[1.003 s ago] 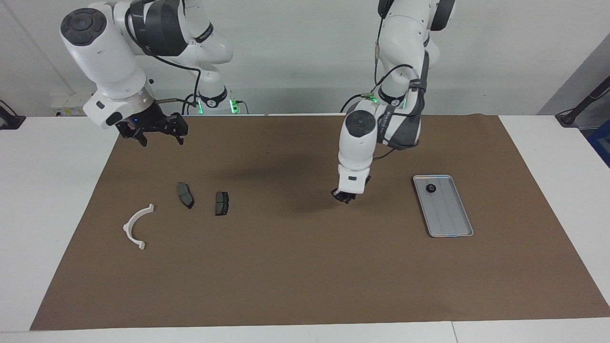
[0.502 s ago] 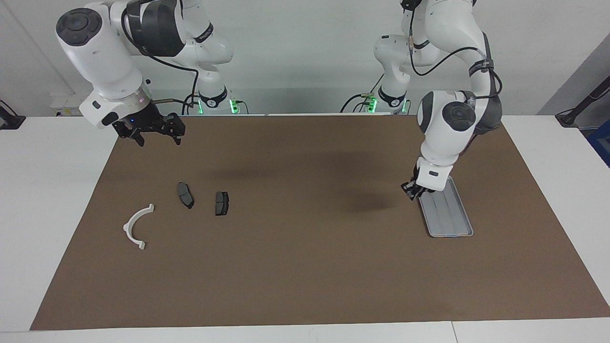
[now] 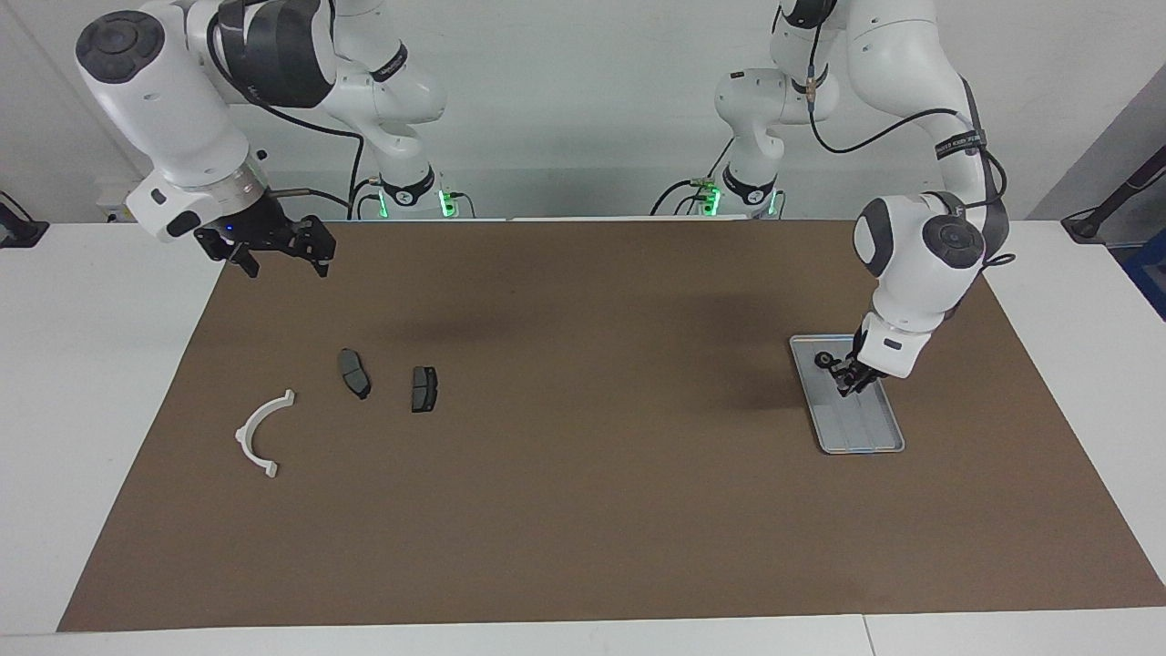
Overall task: Pick bearing gear from pile to tray
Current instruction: 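Carry the gear with the left gripper and lower it into the tray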
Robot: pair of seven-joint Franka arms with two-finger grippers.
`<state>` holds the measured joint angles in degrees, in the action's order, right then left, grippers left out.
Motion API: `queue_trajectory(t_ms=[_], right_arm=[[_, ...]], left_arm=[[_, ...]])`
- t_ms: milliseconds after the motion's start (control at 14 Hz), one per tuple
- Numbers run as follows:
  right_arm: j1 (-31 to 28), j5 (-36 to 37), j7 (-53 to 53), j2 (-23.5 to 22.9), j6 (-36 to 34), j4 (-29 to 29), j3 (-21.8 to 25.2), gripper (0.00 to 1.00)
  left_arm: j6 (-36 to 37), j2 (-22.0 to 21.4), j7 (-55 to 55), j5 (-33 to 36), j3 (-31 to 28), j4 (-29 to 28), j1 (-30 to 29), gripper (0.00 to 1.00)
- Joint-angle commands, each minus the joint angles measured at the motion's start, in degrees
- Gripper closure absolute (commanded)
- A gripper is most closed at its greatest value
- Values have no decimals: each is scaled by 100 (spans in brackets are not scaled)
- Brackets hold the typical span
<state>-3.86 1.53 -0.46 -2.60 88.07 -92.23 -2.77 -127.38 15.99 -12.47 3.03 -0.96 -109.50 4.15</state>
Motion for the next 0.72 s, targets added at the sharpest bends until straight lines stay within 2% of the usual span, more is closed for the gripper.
queue_trajectory(t_ms=[0,287,502,645], right_arm=[[-71,-21,54,120,43,-102,-74,0],[-45,-56,125,128,43,-111,-75,0],[-45,-56,81,128,78,-111,-75,0],[-19,-39,-7,128,79,-111,-75,0]], left_arm=[[-374,62,183,-39,52,-202,-221,100],[-691,71,254,-48,61,-484,-415,100],[-779,97,254,-495,61,-502,-415,100],[-850,106,254,-496,52,-537,-415,100]])
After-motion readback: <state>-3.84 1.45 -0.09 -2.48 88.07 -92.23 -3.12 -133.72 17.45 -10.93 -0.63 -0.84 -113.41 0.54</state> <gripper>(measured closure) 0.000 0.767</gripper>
